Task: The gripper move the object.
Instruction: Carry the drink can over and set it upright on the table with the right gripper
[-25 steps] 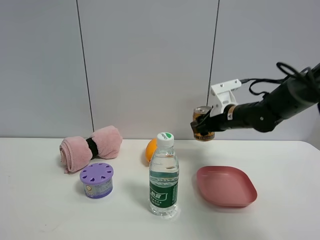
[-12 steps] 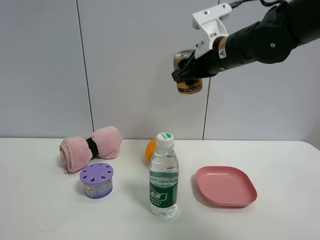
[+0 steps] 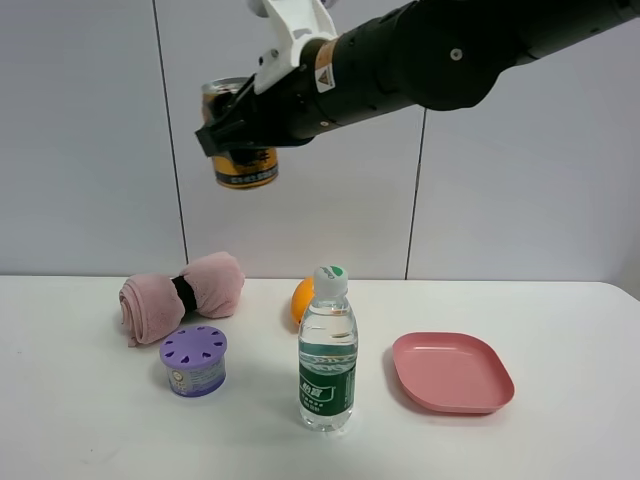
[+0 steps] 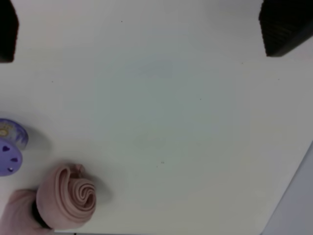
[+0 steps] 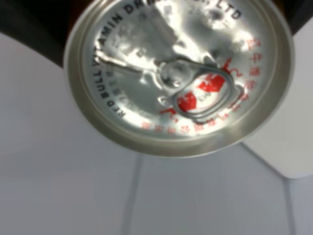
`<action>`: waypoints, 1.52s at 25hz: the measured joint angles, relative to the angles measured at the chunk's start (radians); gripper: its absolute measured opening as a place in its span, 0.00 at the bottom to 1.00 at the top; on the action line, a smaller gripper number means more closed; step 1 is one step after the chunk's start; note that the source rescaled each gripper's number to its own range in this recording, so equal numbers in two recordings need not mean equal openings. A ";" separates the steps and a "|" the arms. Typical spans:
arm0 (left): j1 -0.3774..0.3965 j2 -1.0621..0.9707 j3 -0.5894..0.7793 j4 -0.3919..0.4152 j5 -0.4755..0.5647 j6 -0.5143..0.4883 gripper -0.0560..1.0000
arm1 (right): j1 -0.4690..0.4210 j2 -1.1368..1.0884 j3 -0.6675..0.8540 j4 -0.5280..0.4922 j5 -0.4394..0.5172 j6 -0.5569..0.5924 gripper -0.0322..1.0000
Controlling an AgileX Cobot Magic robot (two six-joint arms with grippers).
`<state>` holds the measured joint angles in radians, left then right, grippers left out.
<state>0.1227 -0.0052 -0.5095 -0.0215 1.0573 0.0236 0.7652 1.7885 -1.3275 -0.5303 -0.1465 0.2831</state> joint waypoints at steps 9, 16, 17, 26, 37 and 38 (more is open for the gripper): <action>0.000 0.000 0.000 0.000 0.000 0.000 1.00 | 0.126 0.023 0.000 0.011 0.081 -0.008 0.04; 0.000 0.000 0.000 0.000 0.000 0.000 1.00 | 0.184 0.102 0.001 0.072 0.099 -0.008 0.04; 0.000 0.000 0.000 0.000 0.000 0.000 1.00 | 0.194 0.112 0.001 0.079 0.099 -0.008 0.04; 0.000 0.000 0.000 0.000 0.000 0.000 1.00 | 0.229 0.146 0.102 0.156 0.072 -0.027 0.04; 0.000 0.000 0.001 0.000 0.000 0.000 1.00 | 0.228 0.177 0.205 0.159 -0.101 -0.042 0.03; 0.000 0.000 0.001 0.000 0.000 0.000 1.00 | 0.228 0.188 0.205 0.155 -0.120 -0.043 0.03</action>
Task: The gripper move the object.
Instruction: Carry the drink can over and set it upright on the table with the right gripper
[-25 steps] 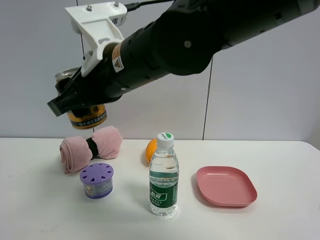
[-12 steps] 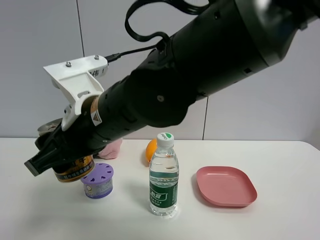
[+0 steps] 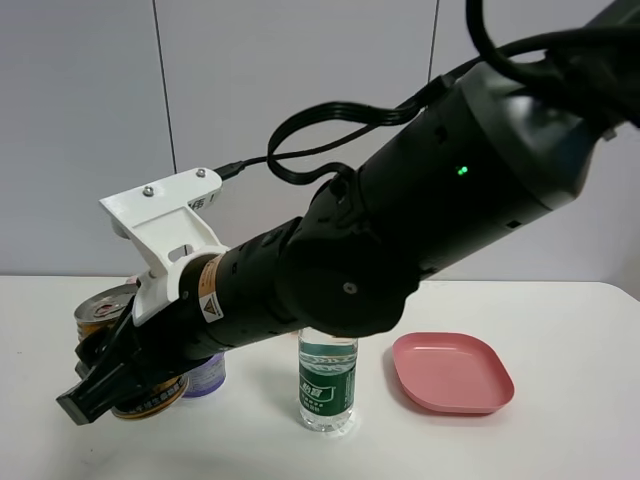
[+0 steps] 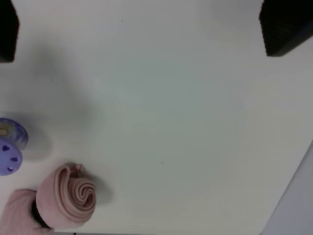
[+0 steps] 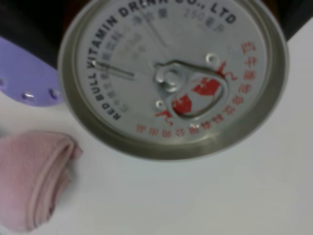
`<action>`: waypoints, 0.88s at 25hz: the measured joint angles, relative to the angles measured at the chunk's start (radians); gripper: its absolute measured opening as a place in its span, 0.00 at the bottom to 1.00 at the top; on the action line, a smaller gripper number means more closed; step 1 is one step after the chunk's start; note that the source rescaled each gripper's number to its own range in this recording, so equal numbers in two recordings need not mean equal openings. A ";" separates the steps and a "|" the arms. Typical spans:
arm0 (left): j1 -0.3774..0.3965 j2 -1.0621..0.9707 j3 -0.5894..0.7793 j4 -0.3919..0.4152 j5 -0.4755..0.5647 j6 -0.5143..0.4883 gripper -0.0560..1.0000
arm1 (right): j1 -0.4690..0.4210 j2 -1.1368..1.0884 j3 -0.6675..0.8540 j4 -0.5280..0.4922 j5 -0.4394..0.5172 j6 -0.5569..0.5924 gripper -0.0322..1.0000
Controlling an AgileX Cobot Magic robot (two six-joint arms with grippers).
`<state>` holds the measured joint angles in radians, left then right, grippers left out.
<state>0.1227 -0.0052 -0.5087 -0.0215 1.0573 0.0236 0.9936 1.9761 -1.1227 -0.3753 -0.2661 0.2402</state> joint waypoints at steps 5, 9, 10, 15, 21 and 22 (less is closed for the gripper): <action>0.000 0.000 0.000 0.000 0.000 0.000 1.00 | -0.001 0.071 0.002 -0.013 -0.042 -0.039 0.03; 0.000 0.000 0.000 0.000 0.000 0.000 1.00 | -0.017 0.134 0.002 -0.015 -0.119 -0.097 0.03; 0.000 0.000 0.000 0.000 0.000 0.000 1.00 | -0.023 0.145 0.002 -0.015 -0.133 -0.111 0.03; 0.000 0.000 0.000 0.000 0.000 0.000 1.00 | -0.062 0.173 0.002 -0.025 -0.180 -0.166 0.03; 0.000 0.000 0.000 0.000 0.000 0.000 1.00 | -0.094 0.173 0.002 -0.033 -0.203 -0.162 0.03; 0.000 0.000 0.000 0.000 0.000 0.000 1.00 | -0.096 0.173 0.002 -0.036 -0.204 -0.162 0.03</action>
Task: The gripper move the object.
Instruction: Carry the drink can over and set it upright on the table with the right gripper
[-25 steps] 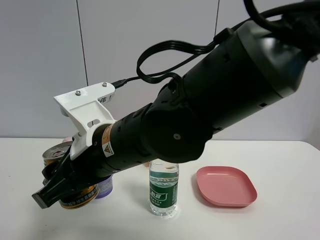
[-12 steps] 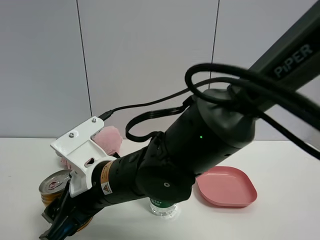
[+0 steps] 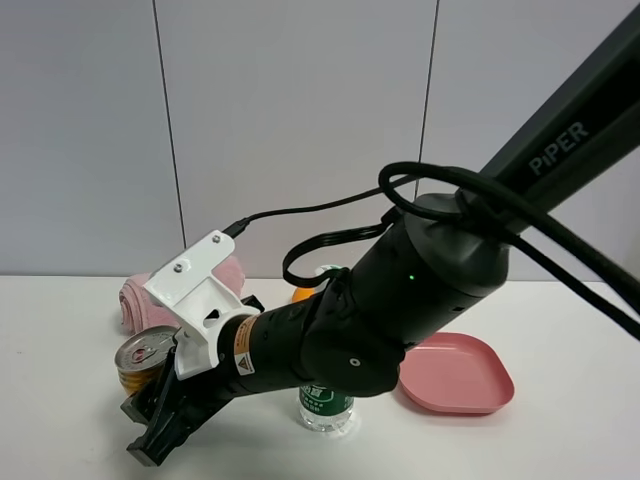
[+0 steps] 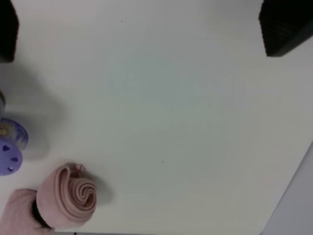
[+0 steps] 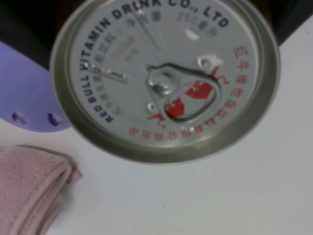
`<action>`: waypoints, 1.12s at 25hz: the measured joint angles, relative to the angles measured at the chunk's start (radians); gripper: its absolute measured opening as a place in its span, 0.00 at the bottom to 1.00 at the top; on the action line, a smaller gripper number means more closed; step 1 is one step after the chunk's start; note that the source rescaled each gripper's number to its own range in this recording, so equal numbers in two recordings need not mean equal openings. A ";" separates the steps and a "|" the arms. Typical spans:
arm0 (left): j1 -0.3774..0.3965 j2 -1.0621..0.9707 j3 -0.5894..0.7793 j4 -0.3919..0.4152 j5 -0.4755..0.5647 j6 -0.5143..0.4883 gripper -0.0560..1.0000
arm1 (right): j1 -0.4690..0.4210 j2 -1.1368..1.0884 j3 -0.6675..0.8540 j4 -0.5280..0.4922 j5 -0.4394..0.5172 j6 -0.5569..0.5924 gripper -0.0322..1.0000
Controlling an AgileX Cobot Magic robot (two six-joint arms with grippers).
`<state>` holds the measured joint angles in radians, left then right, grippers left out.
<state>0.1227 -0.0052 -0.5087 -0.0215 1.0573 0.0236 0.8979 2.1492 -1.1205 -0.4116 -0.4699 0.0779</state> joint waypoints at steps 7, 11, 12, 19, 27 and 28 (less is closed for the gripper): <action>0.000 0.000 0.000 0.000 0.000 0.000 1.00 | -0.004 0.000 0.000 -0.015 -0.001 0.000 0.03; 0.000 0.000 0.000 0.000 0.000 0.000 1.00 | -0.005 0.000 0.000 -0.015 0.009 0.020 0.03; 0.000 0.000 0.000 0.000 0.000 0.000 1.00 | -0.005 0.000 0.000 -0.015 0.025 0.036 0.03; 0.000 0.000 0.000 0.000 0.000 0.000 1.00 | -0.005 0.000 0.000 -0.015 0.108 0.079 0.03; 0.000 0.000 0.000 0.000 0.000 0.000 1.00 | -0.005 0.000 0.000 -0.061 0.108 0.085 0.03; 0.000 0.000 0.000 0.000 0.000 0.000 1.00 | -0.005 0.000 0.000 -0.063 0.108 0.086 0.03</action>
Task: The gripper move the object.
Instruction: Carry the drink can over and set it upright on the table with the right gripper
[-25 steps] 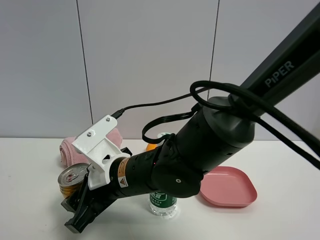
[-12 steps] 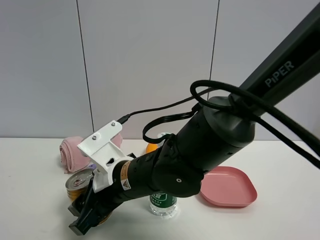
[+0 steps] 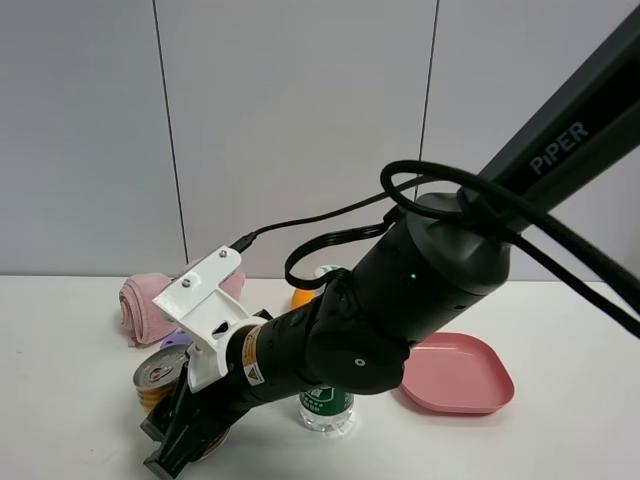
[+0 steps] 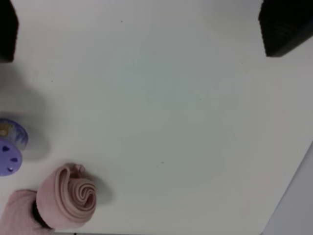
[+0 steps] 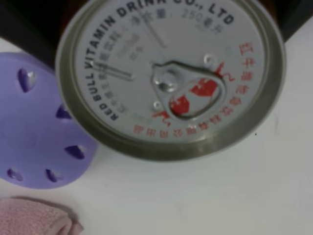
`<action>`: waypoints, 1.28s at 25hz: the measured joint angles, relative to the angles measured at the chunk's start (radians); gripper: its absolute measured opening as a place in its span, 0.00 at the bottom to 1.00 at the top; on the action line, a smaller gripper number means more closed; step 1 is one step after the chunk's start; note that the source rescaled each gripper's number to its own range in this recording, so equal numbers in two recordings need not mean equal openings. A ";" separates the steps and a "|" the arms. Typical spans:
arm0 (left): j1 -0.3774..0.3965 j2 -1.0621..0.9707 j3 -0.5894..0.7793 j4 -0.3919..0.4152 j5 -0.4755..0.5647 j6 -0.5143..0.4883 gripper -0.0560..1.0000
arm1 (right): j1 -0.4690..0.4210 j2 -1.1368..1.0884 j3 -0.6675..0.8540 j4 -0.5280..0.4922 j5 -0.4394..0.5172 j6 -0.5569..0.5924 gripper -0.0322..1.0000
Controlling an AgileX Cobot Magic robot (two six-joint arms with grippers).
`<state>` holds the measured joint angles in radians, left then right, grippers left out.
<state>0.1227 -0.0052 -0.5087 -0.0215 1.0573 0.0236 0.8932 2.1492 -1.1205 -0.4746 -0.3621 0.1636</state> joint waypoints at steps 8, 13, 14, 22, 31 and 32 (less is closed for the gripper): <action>0.000 0.000 0.000 0.000 0.000 0.000 1.00 | 0.000 0.000 0.000 -0.001 0.062 0.004 0.03; 0.000 0.000 0.000 0.000 0.000 0.000 1.00 | -0.001 -0.002 -0.001 -0.001 0.068 0.015 0.19; 0.000 0.000 0.000 0.000 0.000 0.000 1.00 | -0.001 -0.002 -0.001 -0.001 0.065 0.019 0.23; 0.000 0.000 0.000 0.000 0.000 0.000 1.00 | -0.001 -0.002 -0.001 -0.020 0.045 0.034 0.32; 0.000 0.000 0.000 0.000 0.000 0.000 1.00 | -0.001 -0.029 -0.001 -0.020 0.053 0.034 0.32; 0.000 0.000 0.000 0.000 0.000 0.000 1.00 | -0.001 -0.041 -0.001 -0.020 0.053 0.034 0.32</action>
<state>0.1227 -0.0052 -0.5087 -0.0215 1.0573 0.0236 0.8924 2.1079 -1.1215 -0.4941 -0.3090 0.1975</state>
